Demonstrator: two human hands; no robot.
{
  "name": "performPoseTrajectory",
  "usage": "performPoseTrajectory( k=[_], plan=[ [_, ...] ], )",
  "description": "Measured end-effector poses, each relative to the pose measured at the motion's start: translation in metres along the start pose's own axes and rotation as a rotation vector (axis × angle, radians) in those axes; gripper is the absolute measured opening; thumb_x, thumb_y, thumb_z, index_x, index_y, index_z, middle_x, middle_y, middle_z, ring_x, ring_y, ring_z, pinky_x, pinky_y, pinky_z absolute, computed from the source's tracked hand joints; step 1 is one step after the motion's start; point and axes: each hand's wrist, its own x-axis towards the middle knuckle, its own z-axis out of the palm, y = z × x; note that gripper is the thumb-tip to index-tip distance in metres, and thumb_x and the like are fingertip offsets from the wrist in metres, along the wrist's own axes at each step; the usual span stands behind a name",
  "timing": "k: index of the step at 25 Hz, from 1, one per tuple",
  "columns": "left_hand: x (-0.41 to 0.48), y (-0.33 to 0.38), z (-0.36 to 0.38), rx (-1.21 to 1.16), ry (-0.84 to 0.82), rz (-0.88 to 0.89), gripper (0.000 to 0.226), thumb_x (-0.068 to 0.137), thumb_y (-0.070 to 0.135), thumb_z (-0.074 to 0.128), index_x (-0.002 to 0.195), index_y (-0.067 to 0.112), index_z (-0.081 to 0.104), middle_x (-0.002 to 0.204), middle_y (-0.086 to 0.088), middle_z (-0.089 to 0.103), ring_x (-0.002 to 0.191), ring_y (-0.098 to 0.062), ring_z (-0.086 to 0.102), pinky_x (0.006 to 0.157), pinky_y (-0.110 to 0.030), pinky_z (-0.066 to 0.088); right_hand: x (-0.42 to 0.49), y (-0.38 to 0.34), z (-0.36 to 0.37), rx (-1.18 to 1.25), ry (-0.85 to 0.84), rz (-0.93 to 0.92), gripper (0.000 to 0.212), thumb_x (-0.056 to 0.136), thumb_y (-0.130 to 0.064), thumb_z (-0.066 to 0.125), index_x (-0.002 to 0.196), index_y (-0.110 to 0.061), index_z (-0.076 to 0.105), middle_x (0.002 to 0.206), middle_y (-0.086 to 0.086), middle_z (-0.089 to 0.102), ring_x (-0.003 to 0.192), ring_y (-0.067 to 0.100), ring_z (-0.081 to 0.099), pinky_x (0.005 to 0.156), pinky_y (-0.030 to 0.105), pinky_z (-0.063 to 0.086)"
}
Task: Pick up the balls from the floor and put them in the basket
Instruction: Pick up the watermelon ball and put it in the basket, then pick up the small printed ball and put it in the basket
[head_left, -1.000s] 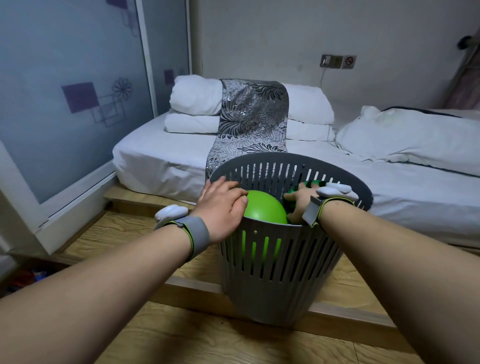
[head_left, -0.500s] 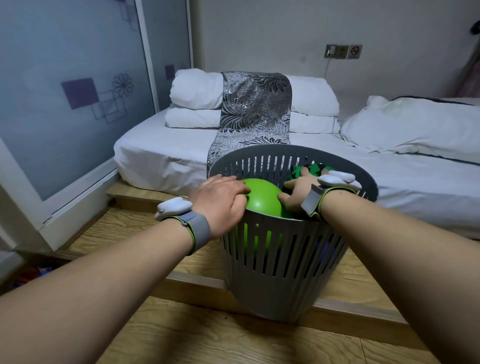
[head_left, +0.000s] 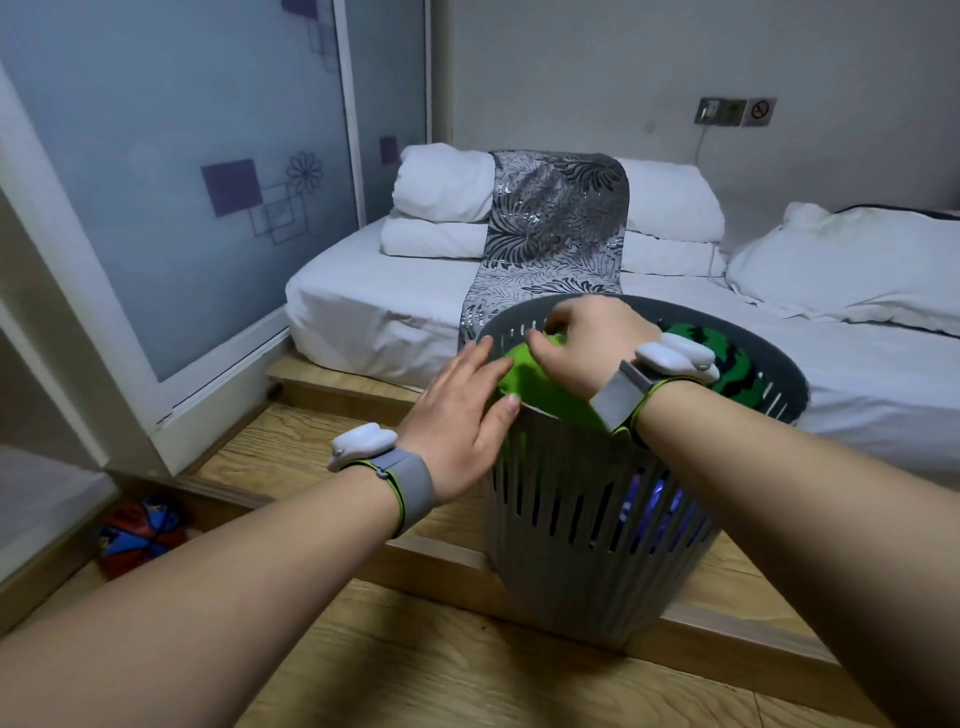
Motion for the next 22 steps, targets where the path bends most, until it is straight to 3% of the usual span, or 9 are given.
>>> performPoseTrajectory(
  k=[5, 9, 11, 14, 18, 22],
  plan=[
    [-0.062, -0.058, -0.030, 0.014, -0.042, -0.189, 0.060, 0.094, 0.033, 0.053, 0.152, 0.024, 0.037, 0.160, 0.002, 0.036, 0.146, -0.018, 0.036, 0.118, -0.041, 0.035, -0.030, -0.103, 0.015, 0.124, 0.038, -0.216, 0.038, 0.090, -0.055, 0.053, 0.093, -0.025, 0.076, 0.090, -0.001, 0.076, 0.092, 0.027, 0.070, 0.063, 0.030, 0.046],
    [-0.137, -0.123, -0.051, 0.126, -0.088, -0.392, 0.056, 0.097, 0.029, 0.057, 0.150, 0.026, 0.039, 0.160, 0.004, 0.035, 0.145, -0.019, 0.037, 0.116, -0.034, 0.035, -0.069, -0.164, 0.067, 0.126, -0.161, -0.304, 0.041, 0.089, -0.054, 0.054, 0.077, -0.019, 0.070, 0.074, 0.001, 0.067, 0.078, 0.031, 0.069, 0.060, 0.031, 0.050],
    [-0.152, -0.134, -0.054, 0.150, -0.124, -0.438, 0.056, 0.097, 0.030, 0.057, 0.150, 0.027, 0.039, 0.159, 0.004, 0.036, 0.143, -0.019, 0.039, 0.115, -0.032, 0.036, -0.079, -0.173, 0.087, 0.155, -0.246, -0.225, 0.040, 0.089, -0.055, 0.054, 0.081, -0.021, 0.073, 0.077, 0.000, 0.071, 0.076, 0.027, 0.068, 0.064, 0.031, 0.055],
    [-0.244, -0.201, -0.069, 0.196, -0.171, -0.619, 0.057, 0.096, 0.031, 0.058, 0.149, 0.026, 0.040, 0.157, 0.003, 0.038, 0.142, -0.019, 0.041, 0.115, -0.033, 0.037, -0.126, -0.255, 0.154, 0.359, -0.490, -0.232, 0.034, 0.093, -0.046, 0.060, 0.090, -0.018, 0.078, 0.088, 0.007, 0.076, 0.087, 0.029, 0.070, 0.071, 0.033, 0.057],
    [-0.338, -0.268, -0.073, 0.263, -0.263, -0.826, 0.059, 0.096, 0.032, 0.057, 0.152, 0.024, 0.038, 0.161, 0.002, 0.031, 0.145, -0.021, 0.037, 0.115, -0.034, 0.036, -0.185, -0.325, 0.223, 0.561, -0.680, -0.108, 0.029, 0.092, -0.043, 0.064, 0.079, -0.019, 0.074, 0.076, 0.000, 0.074, 0.078, 0.022, 0.073, 0.074, 0.043, 0.063],
    [-0.398, -0.336, -0.072, 0.314, -0.346, -0.987, 0.061, 0.095, 0.032, 0.058, 0.151, 0.020, 0.038, 0.162, -0.005, 0.027, 0.146, -0.027, 0.036, 0.116, -0.039, 0.036, -0.221, -0.351, 0.265, 0.667, -0.806, -0.036, 0.026, 0.096, -0.047, 0.061, 0.094, -0.024, 0.072, 0.080, 0.003, 0.078, 0.075, 0.023, 0.076, 0.074, 0.050, 0.065]
  ],
)
